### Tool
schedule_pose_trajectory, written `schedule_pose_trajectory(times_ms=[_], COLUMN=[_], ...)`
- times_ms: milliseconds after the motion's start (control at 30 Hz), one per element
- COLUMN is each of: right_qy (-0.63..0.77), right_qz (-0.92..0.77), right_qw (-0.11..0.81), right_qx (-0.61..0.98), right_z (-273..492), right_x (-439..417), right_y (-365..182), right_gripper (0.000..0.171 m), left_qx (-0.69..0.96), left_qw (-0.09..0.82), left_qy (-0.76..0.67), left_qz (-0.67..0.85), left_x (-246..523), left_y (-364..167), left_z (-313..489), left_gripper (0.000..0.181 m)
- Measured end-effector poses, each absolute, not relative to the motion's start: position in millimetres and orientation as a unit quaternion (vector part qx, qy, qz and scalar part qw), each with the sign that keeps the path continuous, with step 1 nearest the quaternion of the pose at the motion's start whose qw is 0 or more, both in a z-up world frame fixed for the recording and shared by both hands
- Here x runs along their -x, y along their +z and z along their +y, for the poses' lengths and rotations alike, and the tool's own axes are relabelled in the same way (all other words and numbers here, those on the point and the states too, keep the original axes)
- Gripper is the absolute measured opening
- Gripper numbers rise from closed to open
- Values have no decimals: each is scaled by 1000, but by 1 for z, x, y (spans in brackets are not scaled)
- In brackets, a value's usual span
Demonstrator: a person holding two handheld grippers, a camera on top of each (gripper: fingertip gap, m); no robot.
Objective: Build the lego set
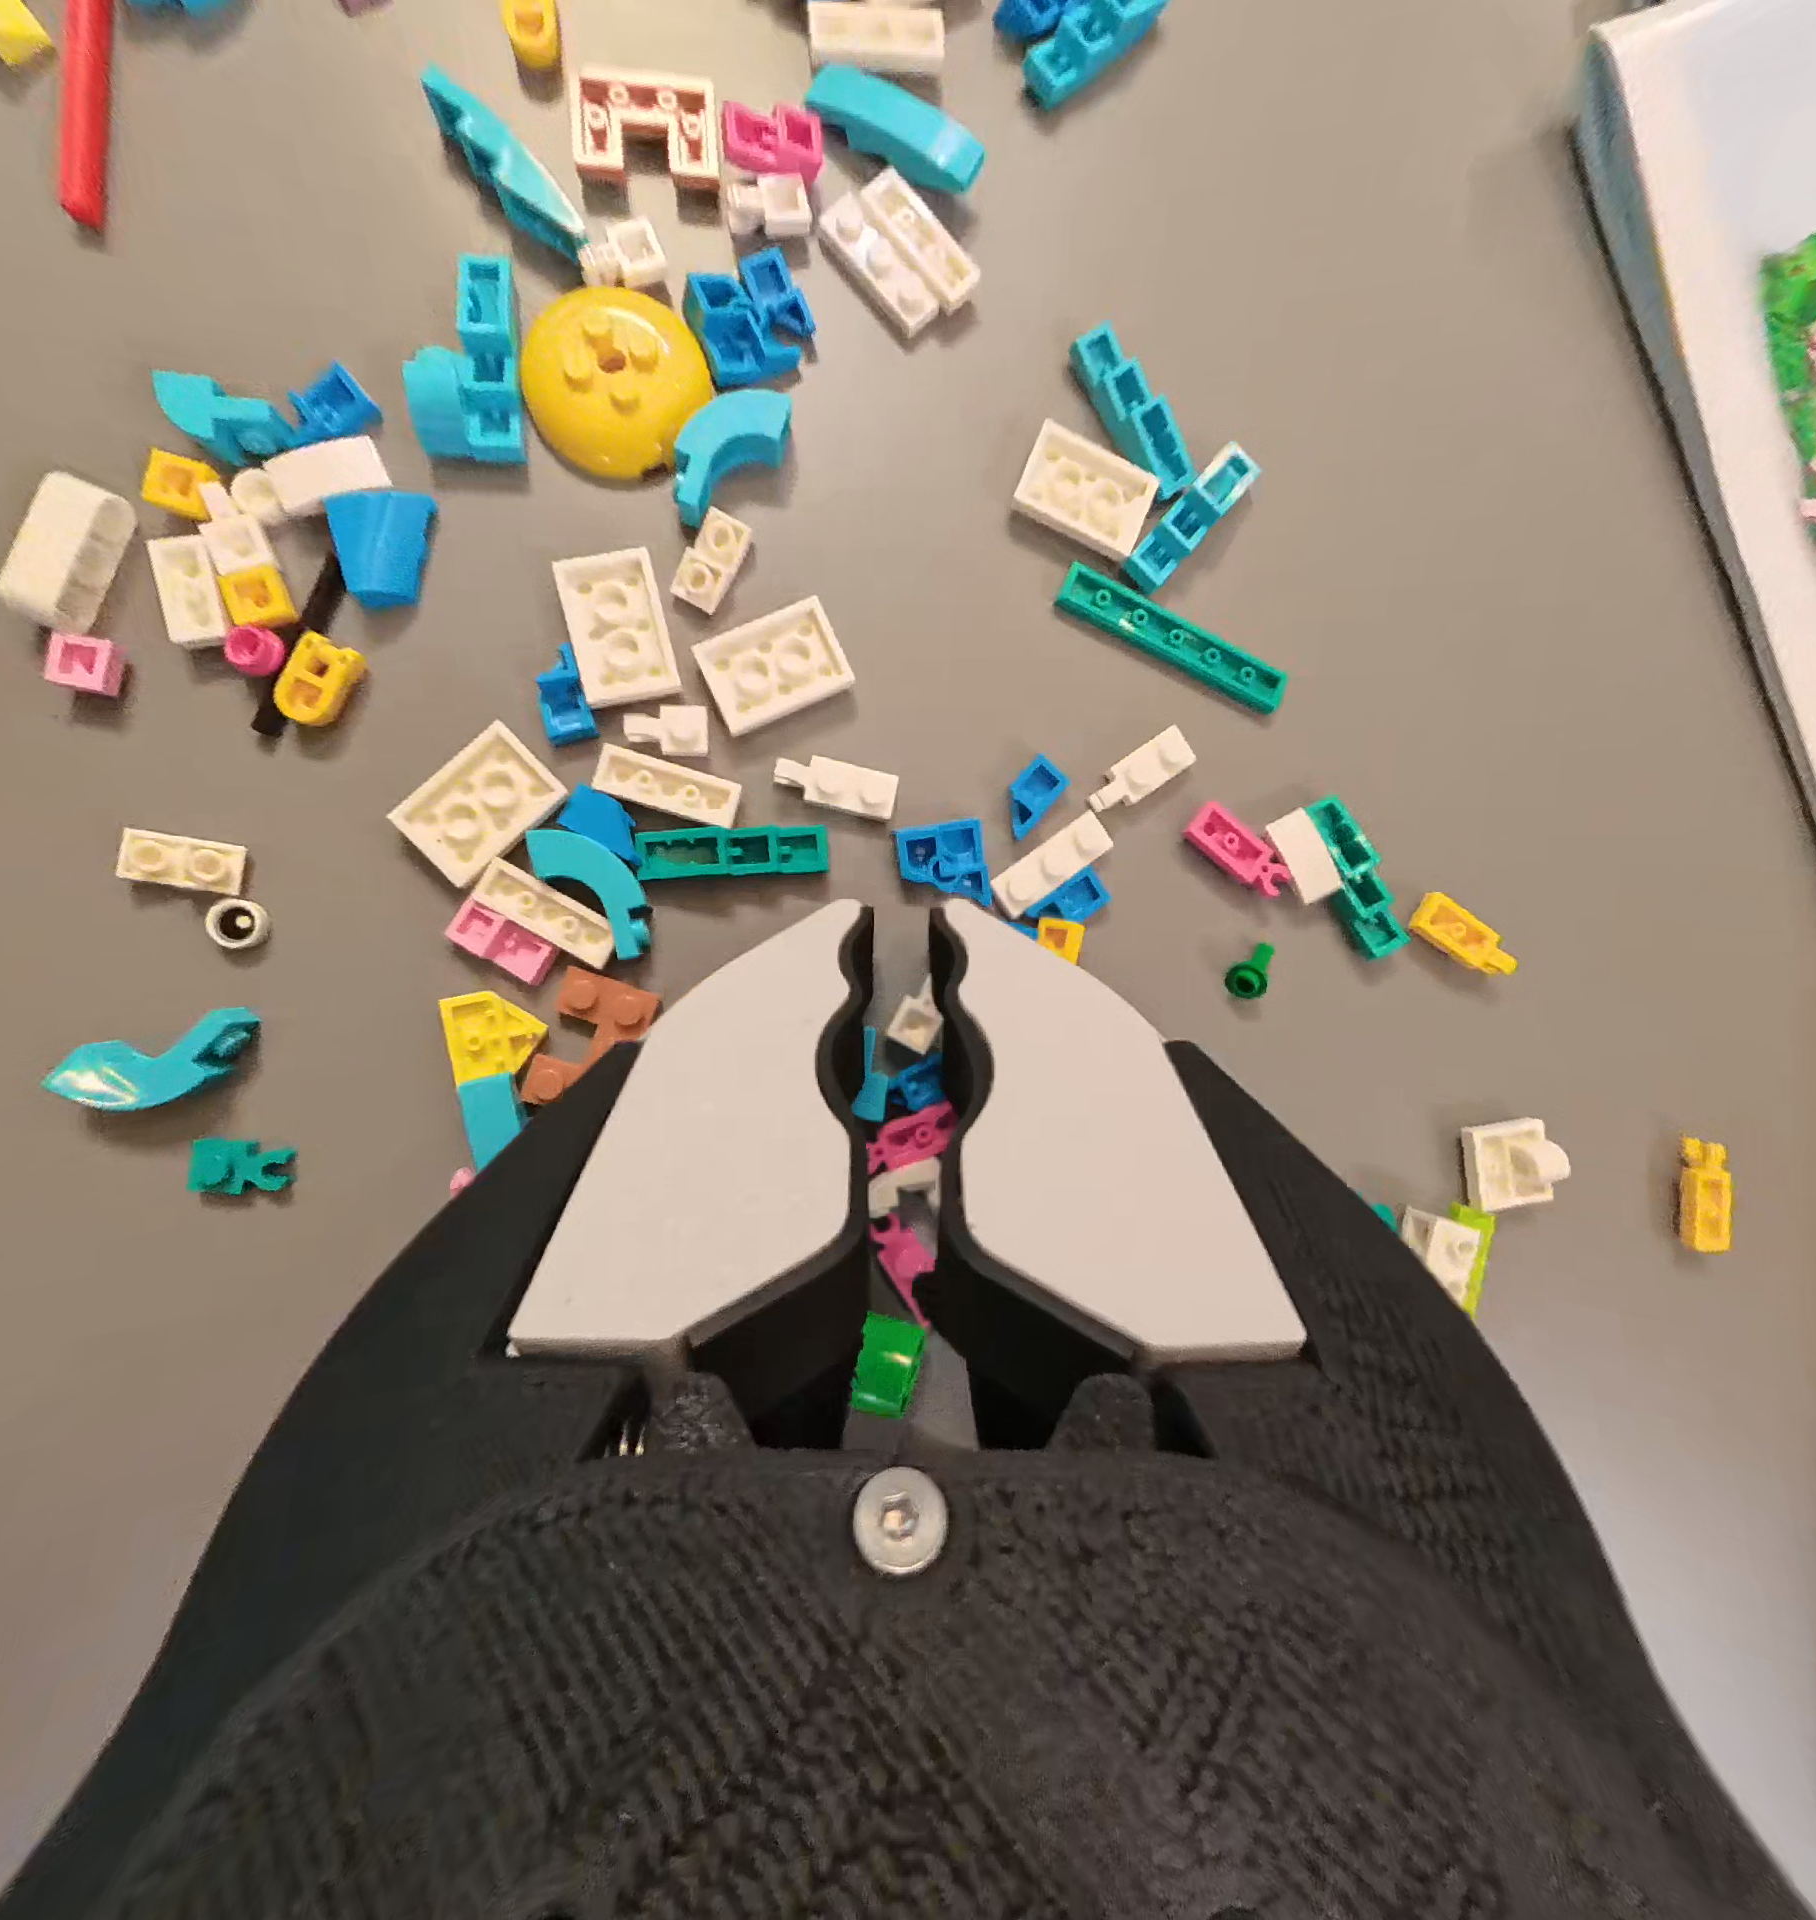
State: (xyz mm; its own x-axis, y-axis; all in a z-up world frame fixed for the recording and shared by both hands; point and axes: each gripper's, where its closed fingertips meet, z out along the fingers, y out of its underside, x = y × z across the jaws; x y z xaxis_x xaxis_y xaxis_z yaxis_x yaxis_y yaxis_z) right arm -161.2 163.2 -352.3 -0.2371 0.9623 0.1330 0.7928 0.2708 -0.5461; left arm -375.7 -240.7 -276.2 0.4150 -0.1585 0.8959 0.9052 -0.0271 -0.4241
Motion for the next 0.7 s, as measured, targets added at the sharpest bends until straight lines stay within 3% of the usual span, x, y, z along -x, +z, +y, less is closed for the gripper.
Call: schedule_pose_trajectory(times_ms=[300,400,500,700], right_qy=[202,213,186,141], right_qz=[-771,-741,-723,-729], right_qw=[204,154,113,113], right_qx=[568,617,655,660], right_z=[173,177,183,186], right_x=[178,186,188,196], right_y=[-344,-345,-352,-355], right_gripper=[13,11,10,7], left_qx=[569,569,569,569], left_qw=[616,615,615,615], left_qy=[-438,-439,-440,-441], left_qz=[-324,-324,-323,-322], left_x=[375,375,375,375], left_y=[-275,-275,-275,-275], left_z=[-241,-241,-241,-241], left_gripper=[14,14,14,14])
